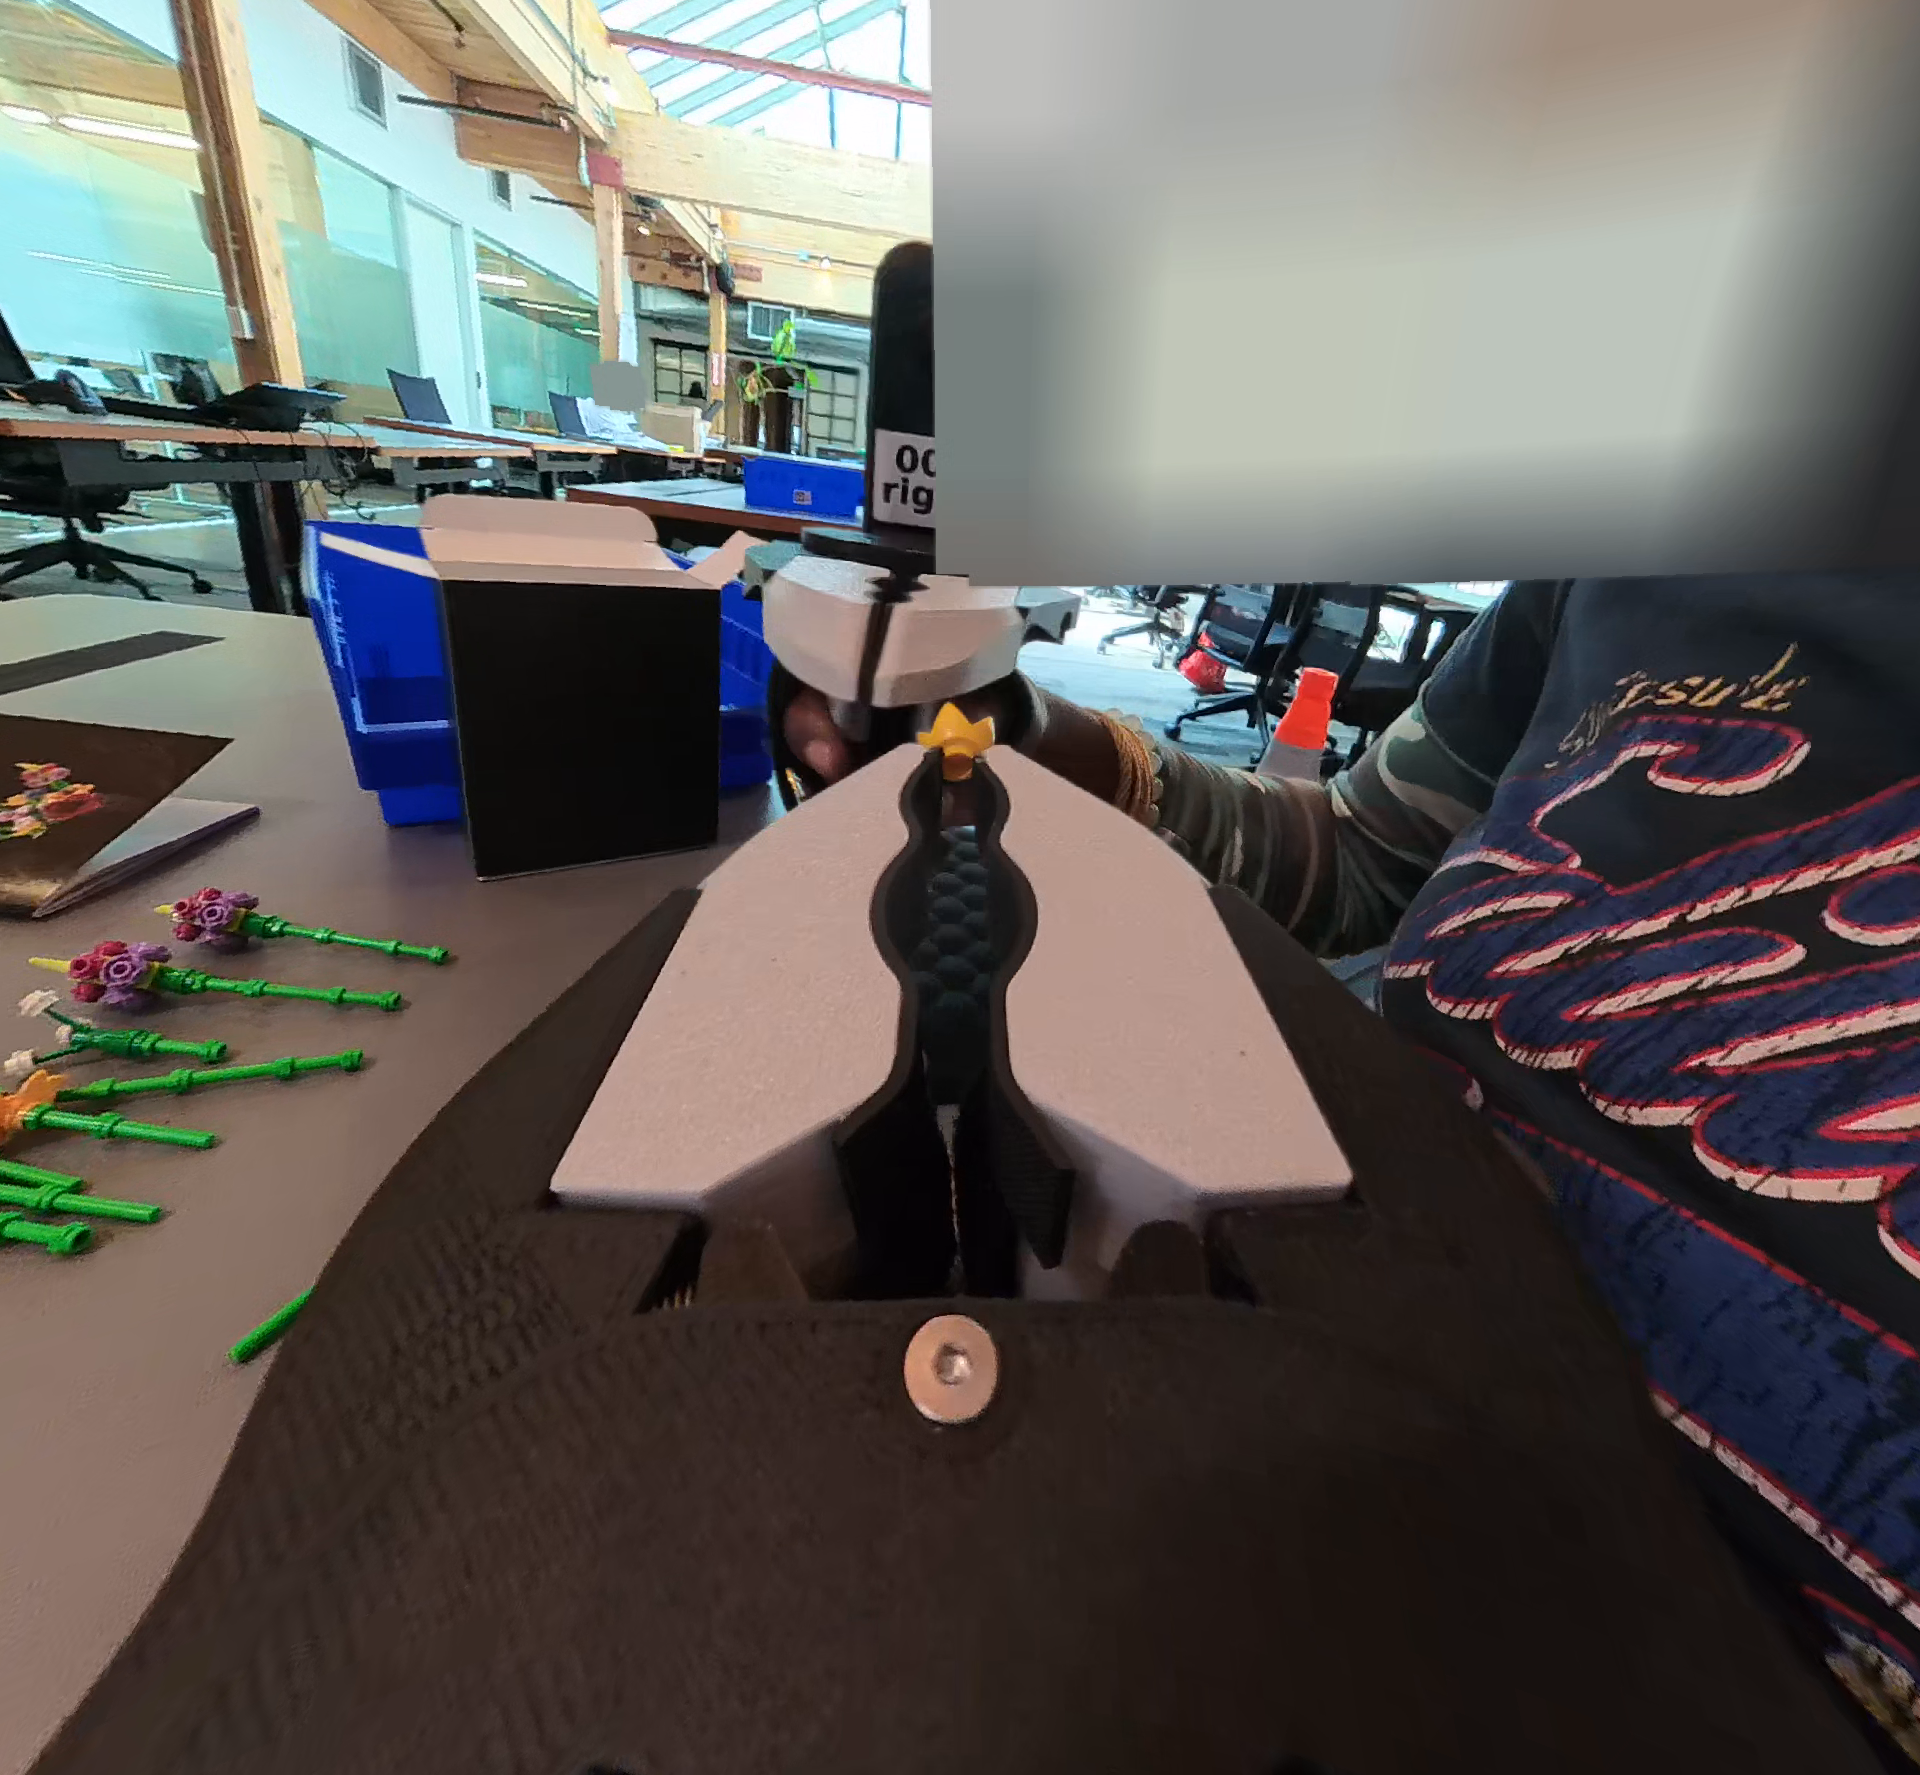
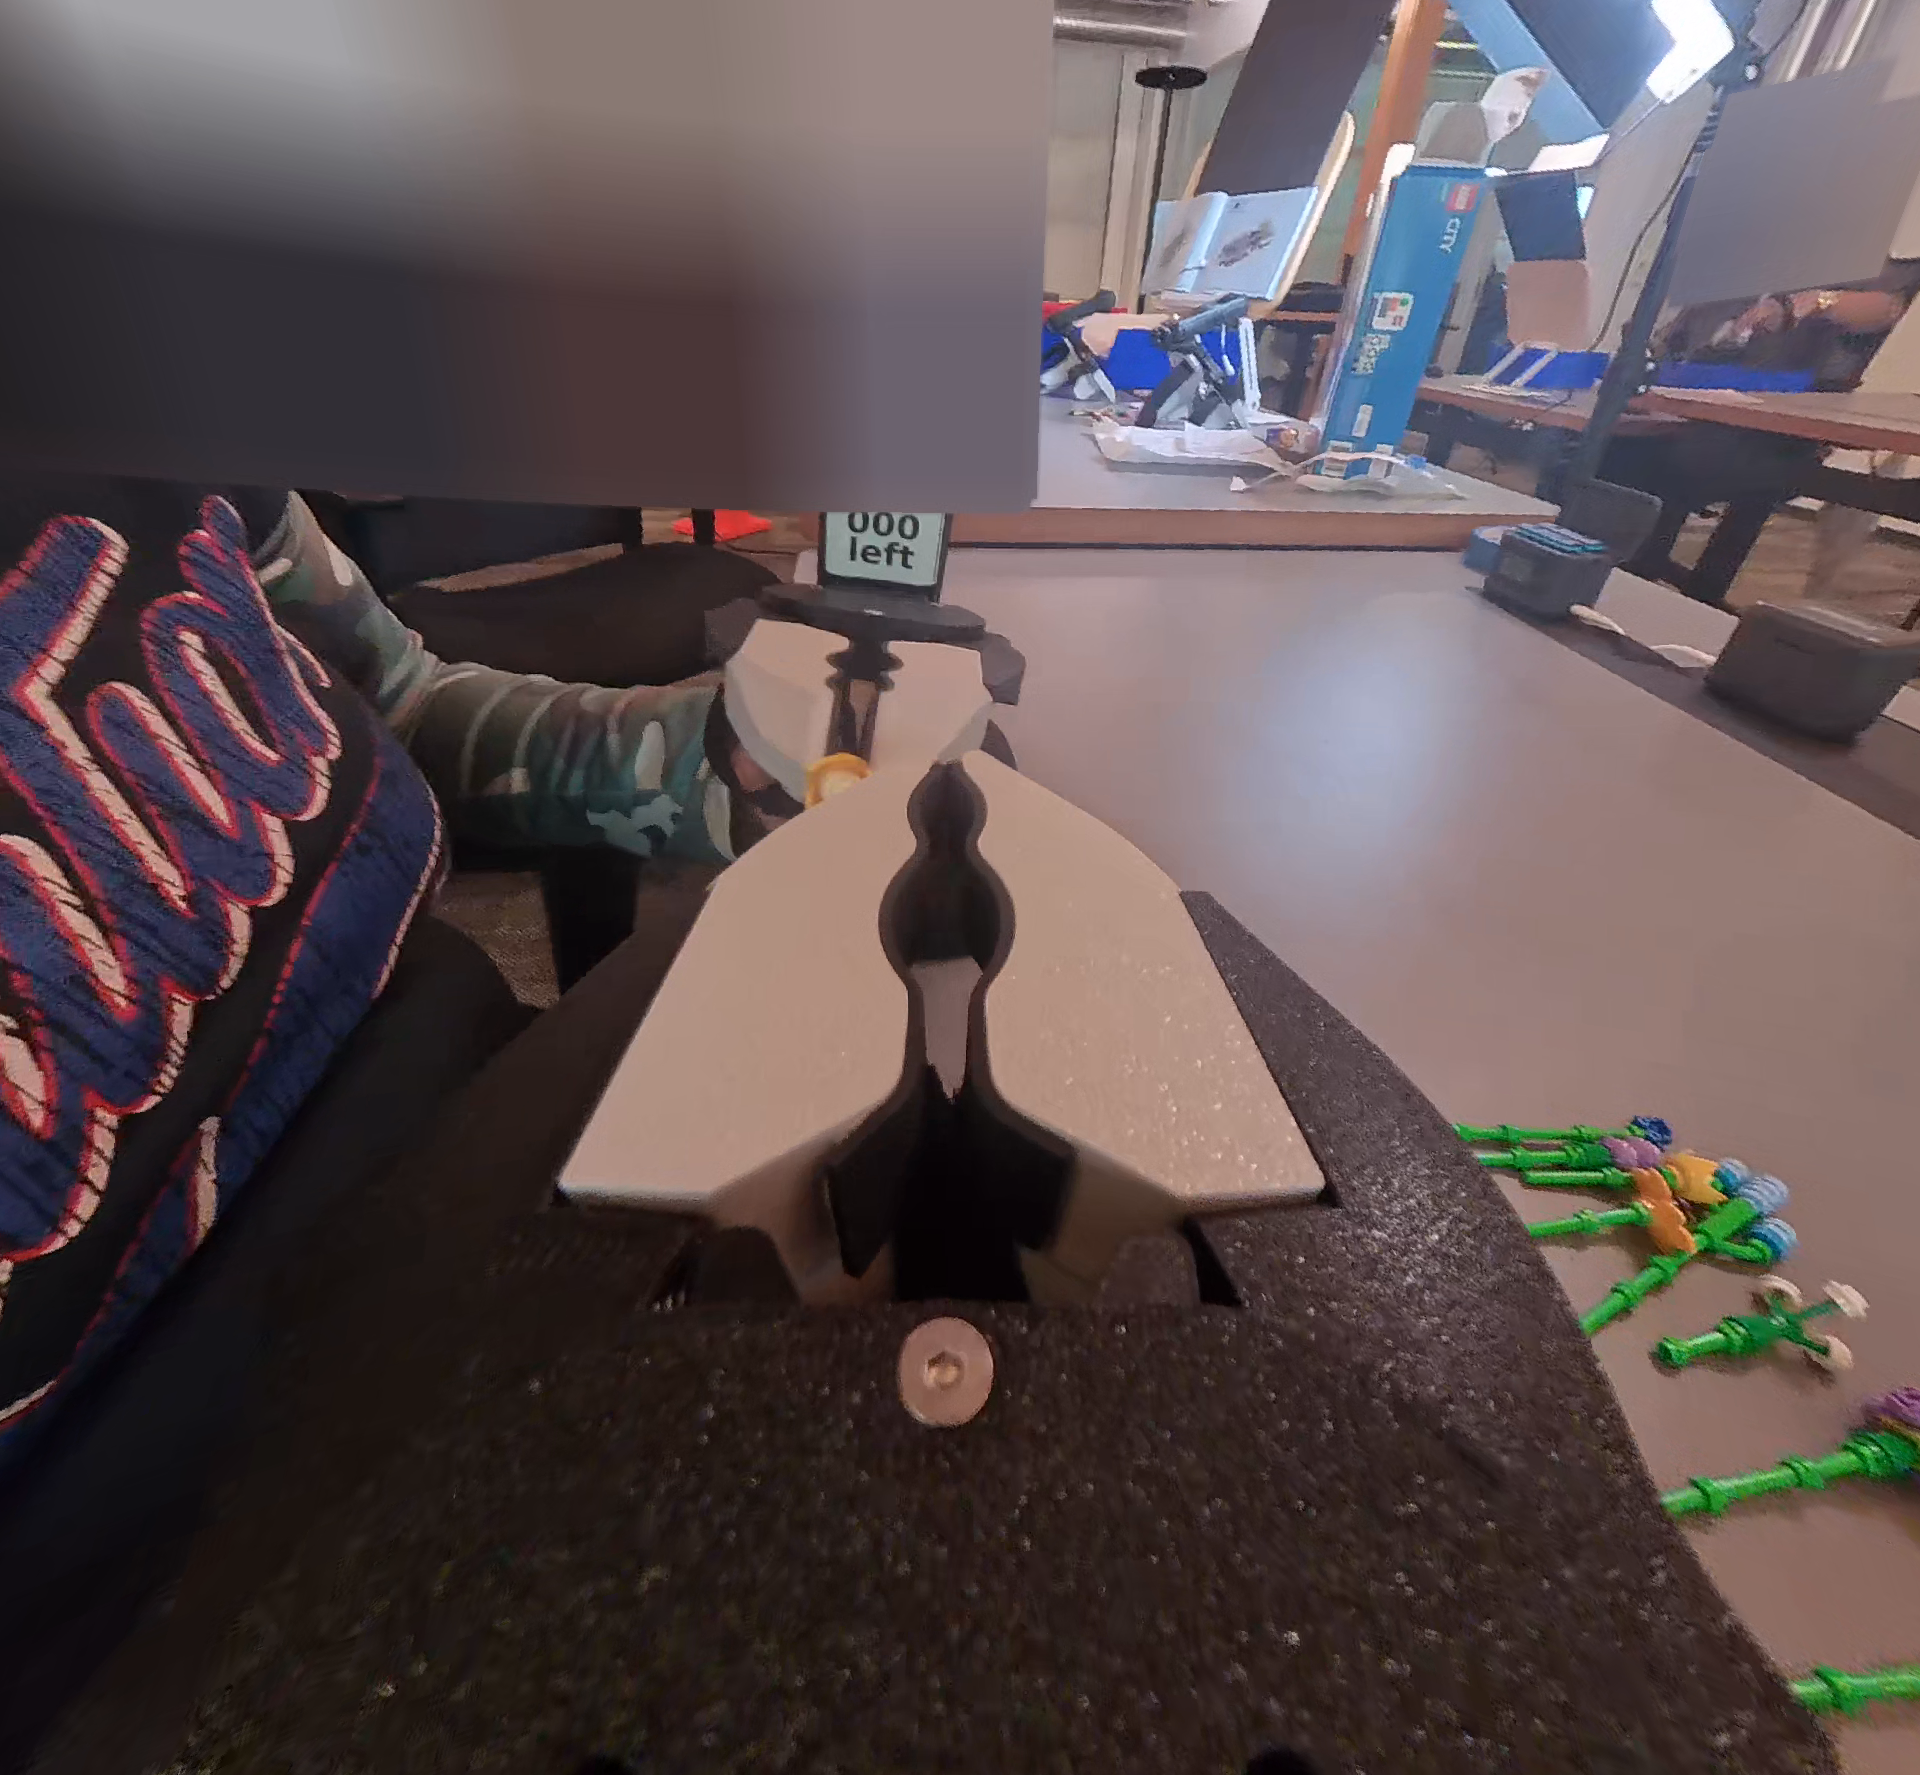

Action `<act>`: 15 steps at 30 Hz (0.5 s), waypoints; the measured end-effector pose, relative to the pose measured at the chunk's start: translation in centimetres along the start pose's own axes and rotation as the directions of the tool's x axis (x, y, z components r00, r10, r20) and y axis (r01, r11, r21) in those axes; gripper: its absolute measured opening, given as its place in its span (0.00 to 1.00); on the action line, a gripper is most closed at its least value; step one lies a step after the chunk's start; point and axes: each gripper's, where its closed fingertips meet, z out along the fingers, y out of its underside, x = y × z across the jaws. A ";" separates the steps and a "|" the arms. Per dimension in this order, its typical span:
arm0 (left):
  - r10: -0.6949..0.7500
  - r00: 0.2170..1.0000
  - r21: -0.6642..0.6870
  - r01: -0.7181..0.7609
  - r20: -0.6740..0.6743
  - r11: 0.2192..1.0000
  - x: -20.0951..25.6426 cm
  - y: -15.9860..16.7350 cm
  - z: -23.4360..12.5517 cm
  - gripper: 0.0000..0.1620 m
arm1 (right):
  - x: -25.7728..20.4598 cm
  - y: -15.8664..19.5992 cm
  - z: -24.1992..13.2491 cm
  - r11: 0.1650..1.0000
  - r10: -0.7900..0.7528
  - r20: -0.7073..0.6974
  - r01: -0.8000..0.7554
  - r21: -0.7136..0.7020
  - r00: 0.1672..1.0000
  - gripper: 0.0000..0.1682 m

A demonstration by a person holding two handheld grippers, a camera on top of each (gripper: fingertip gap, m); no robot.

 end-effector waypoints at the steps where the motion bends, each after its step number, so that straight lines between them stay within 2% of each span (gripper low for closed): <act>1: -0.004 1.000 0.009 0.004 0.011 1.000 -0.2 -0.1 -0.1 0.04 | -0.2 -0.3 -0.1 1.000 0.014 0.016 -0.015 0.020 1.000 0.00; 3: -0.030 0.999 0.043 0.029 0.023 0.999 -0.7 -0.6 -0.4 0.04 | -0.9 -0.6 -0.3 0.997 0.060 0.076 -0.064 0.049 0.995 0.00; 5: -0.027 0.999 0.043 0.026 0.025 0.999 -0.7 -0.6 -0.5 0.04 | -1.0 0.0 -0.2 0.994 0.106 0.096 -0.108 0.022 0.990 0.05; 15: -0.030 0.999 0.008 0.030 -0.030 1.000 0.0 -0.2 -0.2 0.04 | -1.8 0.3 0.4 0.993 0.119 0.189 -0.121 -0.006 0.975 0.06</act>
